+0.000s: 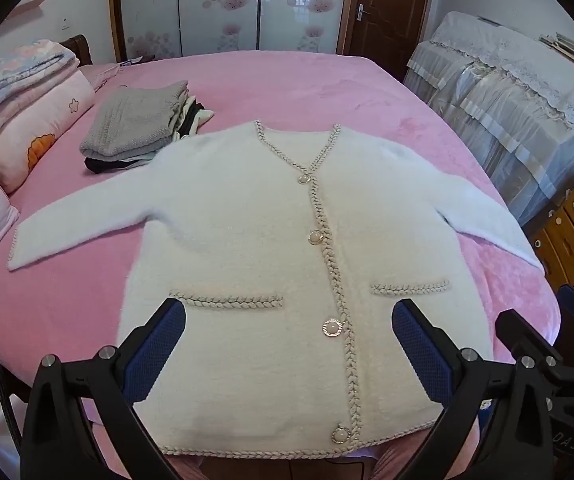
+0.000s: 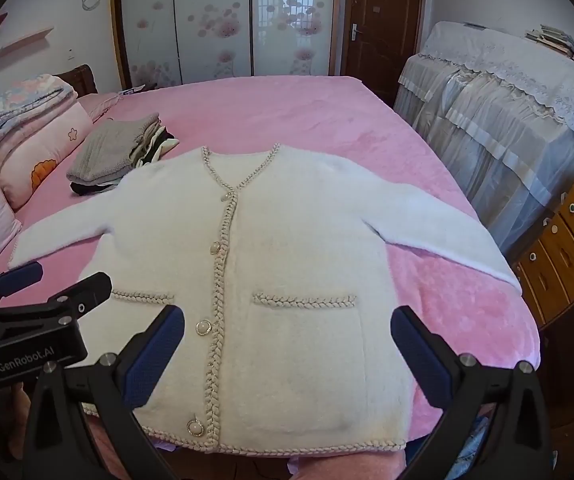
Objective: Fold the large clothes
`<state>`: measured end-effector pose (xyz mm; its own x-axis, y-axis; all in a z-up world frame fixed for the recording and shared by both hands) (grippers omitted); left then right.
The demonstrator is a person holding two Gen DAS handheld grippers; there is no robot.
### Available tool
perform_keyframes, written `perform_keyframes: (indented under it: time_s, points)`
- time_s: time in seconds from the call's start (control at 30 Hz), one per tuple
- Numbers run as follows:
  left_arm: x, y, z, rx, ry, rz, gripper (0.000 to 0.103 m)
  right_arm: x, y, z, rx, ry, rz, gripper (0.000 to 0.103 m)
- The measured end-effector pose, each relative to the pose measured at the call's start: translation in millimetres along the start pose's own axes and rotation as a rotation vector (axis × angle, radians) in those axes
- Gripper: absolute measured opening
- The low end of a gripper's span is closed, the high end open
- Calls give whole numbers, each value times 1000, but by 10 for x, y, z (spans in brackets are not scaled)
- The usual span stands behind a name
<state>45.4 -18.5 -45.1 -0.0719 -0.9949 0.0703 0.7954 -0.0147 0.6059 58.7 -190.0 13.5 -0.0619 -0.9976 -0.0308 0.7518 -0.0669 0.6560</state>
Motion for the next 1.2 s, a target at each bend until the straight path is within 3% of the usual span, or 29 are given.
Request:
perform_keyframes:
  time_s: [0.3,1.2]
  points:
    - [51,-36,-38,-18,7,44,103,44,12,-45,0,21,-19,103]
    - [7,-123,-12,-18,39,39,103,-7,-73,-11,-4,59,-22,103]
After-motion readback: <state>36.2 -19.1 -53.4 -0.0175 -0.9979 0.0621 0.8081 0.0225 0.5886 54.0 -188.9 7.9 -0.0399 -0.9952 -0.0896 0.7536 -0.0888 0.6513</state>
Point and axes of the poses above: each gripper's, at about its wrist camera, not at the fingertips, and z roughly against the way its jaws point, x to its right, y to its top, the point moved 5 cm from there along -z, roughly the way its jaws point, and after that the axes turned 2 degrees about -z, right-handed, at the moved point
